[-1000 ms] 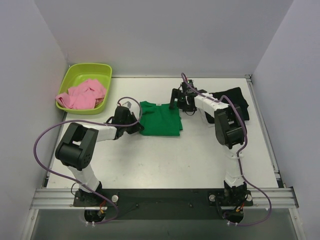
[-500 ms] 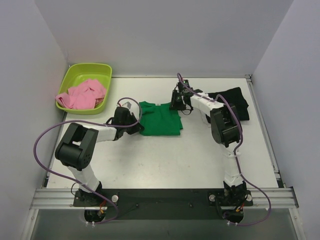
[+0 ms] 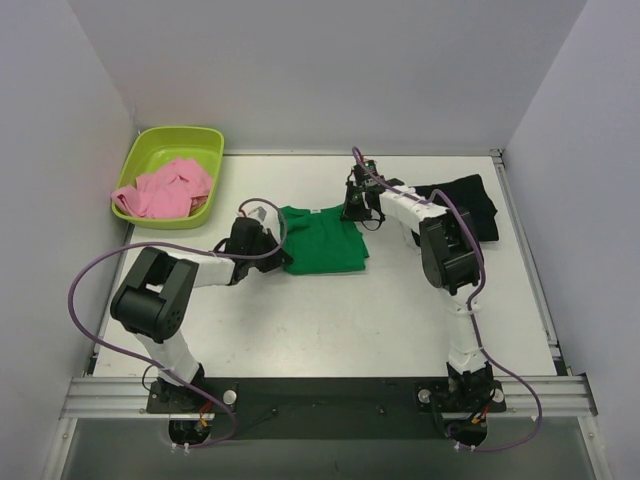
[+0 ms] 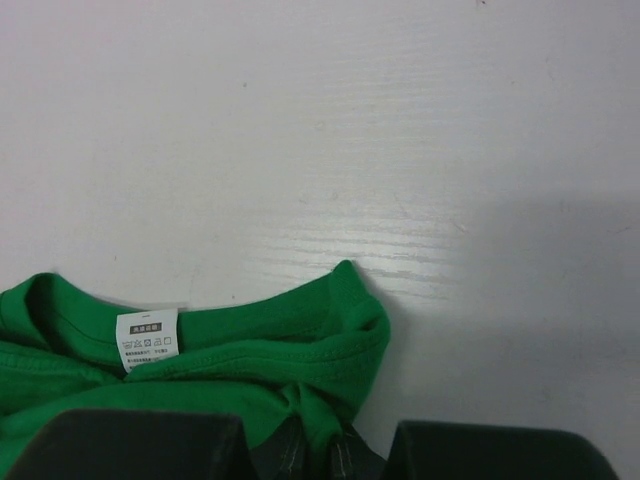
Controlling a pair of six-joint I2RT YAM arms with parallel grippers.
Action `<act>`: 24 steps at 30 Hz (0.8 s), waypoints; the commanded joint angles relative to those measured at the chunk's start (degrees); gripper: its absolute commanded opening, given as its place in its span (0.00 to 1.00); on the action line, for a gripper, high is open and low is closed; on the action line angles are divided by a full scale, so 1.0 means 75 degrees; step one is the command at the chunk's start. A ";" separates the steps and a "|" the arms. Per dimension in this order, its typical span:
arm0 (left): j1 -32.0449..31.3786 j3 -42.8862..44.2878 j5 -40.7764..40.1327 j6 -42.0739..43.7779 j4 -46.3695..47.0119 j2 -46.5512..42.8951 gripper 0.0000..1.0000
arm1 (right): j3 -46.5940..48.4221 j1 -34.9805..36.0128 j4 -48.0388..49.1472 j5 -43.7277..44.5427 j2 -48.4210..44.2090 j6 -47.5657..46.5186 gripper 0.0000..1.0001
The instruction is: Fold and stack the t-shirts
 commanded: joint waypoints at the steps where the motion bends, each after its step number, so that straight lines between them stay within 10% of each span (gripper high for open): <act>1: -0.0420 0.0192 0.0491 -0.0037 -0.1012 -0.0080 0.00 | -0.0030 0.0010 -0.0984 0.0428 -0.0644 -0.0368 0.00; 24: -0.2752 0.5616 0.0010 -0.0166 -0.2721 0.0948 0.00 | 0.0029 -0.2016 -0.1910 0.0733 -0.3739 -0.0345 0.00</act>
